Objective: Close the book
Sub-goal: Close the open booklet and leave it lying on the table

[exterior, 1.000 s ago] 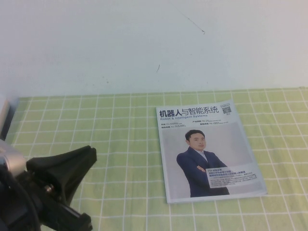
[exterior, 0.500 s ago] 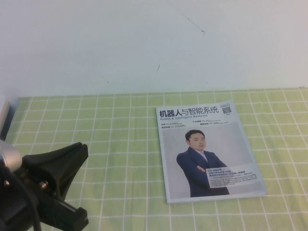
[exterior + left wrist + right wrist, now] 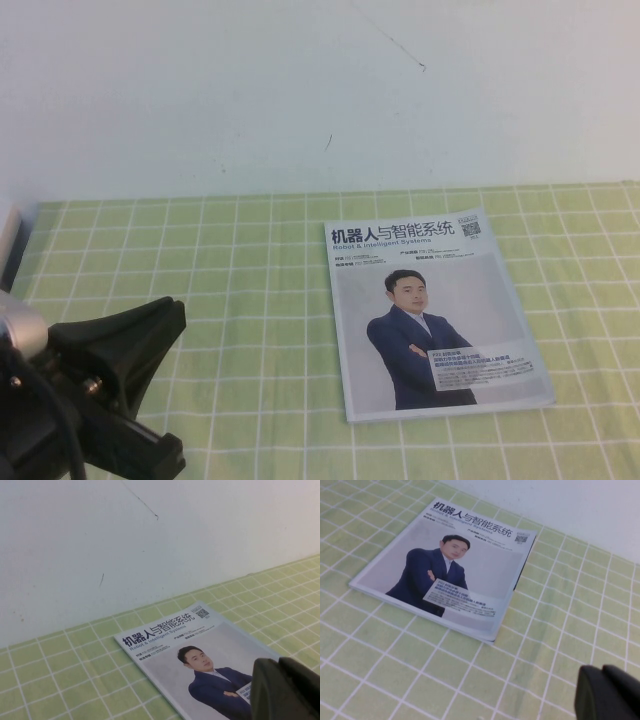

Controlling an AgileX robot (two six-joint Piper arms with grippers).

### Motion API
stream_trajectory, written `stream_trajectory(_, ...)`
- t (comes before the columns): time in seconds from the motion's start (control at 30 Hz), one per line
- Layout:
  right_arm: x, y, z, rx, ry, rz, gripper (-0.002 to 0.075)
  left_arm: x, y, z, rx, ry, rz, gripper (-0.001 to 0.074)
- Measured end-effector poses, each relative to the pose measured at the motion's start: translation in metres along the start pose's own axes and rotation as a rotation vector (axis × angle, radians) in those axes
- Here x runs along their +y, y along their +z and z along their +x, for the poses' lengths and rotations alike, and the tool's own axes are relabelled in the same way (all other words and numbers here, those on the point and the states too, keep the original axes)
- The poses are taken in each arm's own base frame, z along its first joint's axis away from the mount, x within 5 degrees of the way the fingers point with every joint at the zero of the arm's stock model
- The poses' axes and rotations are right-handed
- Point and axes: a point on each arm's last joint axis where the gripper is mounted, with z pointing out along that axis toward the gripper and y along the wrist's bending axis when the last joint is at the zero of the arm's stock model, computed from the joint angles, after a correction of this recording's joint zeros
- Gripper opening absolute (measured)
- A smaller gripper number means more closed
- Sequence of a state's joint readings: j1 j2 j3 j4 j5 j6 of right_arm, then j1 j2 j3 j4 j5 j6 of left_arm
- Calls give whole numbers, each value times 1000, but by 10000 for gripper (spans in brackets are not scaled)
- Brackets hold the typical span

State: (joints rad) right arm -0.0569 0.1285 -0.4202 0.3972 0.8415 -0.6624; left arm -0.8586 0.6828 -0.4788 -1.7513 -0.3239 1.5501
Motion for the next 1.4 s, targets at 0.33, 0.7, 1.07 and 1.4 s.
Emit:
stream_trajectory(0.33,0,0,0,0,2,-2,-4,4,-8,-5,-41,-27,-6,-4)
stream_trajectory(0.7,0,0,0,0,3,-3,-4,48,-56,23,-205,-24,-281,-4)
stream_trajectory(1.07,1,0,0,-4,8,-8,-4,55,-73,96,-235,134,-393,-4)
stream_trajectory(1.4,1,0,0,-6,10,-10,-4,53,-72,104,-226,225,-371,-4)
